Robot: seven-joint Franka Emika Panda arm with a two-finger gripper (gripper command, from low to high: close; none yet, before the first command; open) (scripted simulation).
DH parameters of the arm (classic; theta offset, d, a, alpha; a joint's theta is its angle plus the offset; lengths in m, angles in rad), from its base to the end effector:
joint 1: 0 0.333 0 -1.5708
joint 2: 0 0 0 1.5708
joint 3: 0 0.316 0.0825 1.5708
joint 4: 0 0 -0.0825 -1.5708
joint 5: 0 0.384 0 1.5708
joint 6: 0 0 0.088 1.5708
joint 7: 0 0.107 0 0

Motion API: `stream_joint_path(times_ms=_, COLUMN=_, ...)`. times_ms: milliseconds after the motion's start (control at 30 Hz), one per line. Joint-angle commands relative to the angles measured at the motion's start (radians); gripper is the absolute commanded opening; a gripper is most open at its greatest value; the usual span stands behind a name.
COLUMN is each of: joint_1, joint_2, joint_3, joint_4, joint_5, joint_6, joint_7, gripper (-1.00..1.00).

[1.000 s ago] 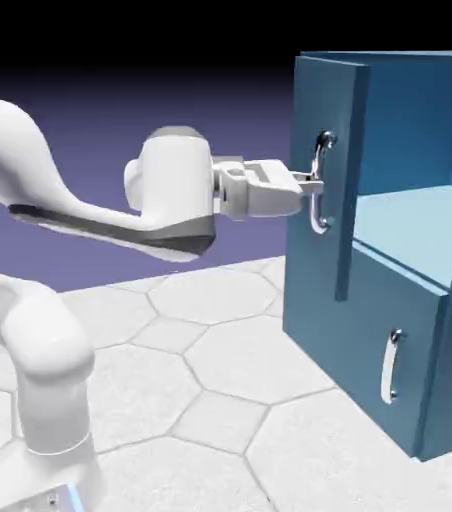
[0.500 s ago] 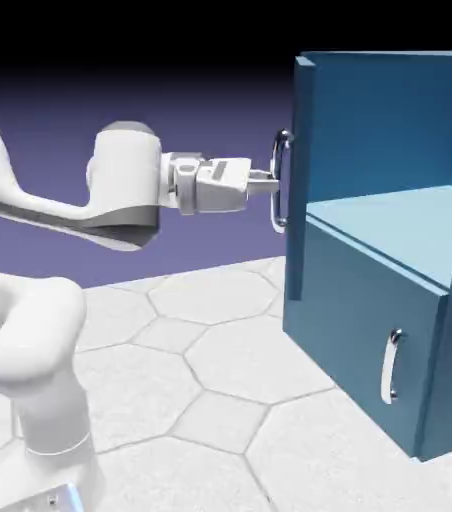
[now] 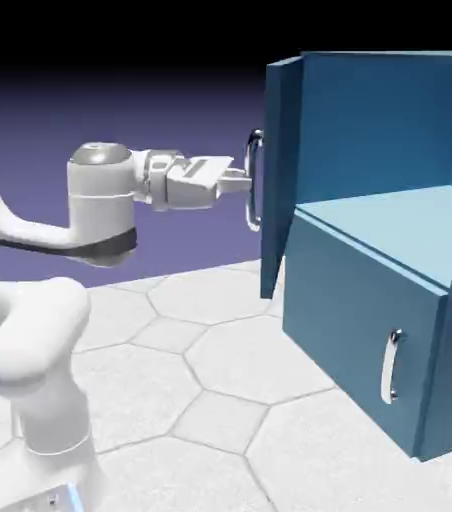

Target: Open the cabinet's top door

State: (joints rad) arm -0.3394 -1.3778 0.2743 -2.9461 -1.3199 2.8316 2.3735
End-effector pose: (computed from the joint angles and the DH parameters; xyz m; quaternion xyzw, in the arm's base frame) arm 0.2422 0.0442 0.5478 -0.5449 0.4500 -0.7044 0.0662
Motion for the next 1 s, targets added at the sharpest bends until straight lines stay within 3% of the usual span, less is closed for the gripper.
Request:
stream_joint_path(times_ms=0, joint_1=0.032, joint_2=-0.019, joint_3=0.013, joint_4=-0.009, joint_5=0.043, joint_6=-0.045, joint_7=-0.030, gripper=-1.00)
stream_joint_path(times_ms=500, joint_1=0.332, joint_2=-0.137, joint_3=0.414, joint_4=0.066, joint_5=0.538, joint_6=-0.697, joint_7=-0.190, gripper=-1.00)
stream_joint_path(times_ms=967, joint_1=0.137, joint_2=-0.047, joint_3=0.801, joint_4=0.514, joint_5=0.840, joint_6=-1.264, joint_7=-0.215, gripper=-1.00)
